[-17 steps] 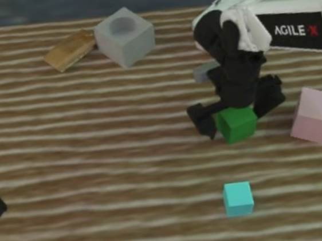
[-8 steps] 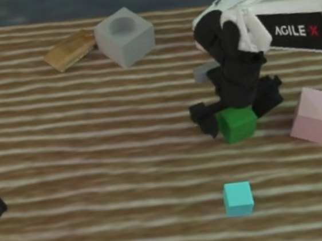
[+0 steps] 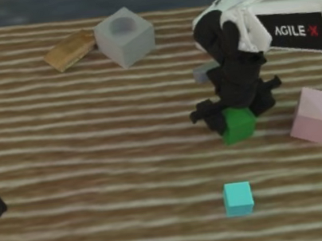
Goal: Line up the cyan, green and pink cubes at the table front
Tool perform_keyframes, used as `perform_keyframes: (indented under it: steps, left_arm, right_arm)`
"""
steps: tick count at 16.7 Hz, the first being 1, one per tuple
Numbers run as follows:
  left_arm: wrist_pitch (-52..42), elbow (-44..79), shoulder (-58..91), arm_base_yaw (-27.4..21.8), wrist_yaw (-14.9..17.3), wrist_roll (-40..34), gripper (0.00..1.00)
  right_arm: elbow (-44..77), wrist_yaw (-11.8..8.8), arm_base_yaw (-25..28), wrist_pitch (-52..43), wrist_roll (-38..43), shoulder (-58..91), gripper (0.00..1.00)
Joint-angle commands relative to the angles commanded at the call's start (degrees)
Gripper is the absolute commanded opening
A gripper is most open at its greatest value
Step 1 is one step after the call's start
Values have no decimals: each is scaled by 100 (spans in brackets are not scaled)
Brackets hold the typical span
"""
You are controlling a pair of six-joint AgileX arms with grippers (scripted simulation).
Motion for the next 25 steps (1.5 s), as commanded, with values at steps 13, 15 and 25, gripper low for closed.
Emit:
perform_keyframes:
  steps: [13,15,25]
  left_arm:
    - [0,0,0,0,0,0,100]
    - [0,0,0,0,0,0,100]
    - [0,0,0,0,0,0,100]
  right_arm:
    - [341,15,11,-463,-9,-235,0]
    - [612,13,22,-922,-7,-367,0]
    - [792,10,138,-1309,208,-617,0]
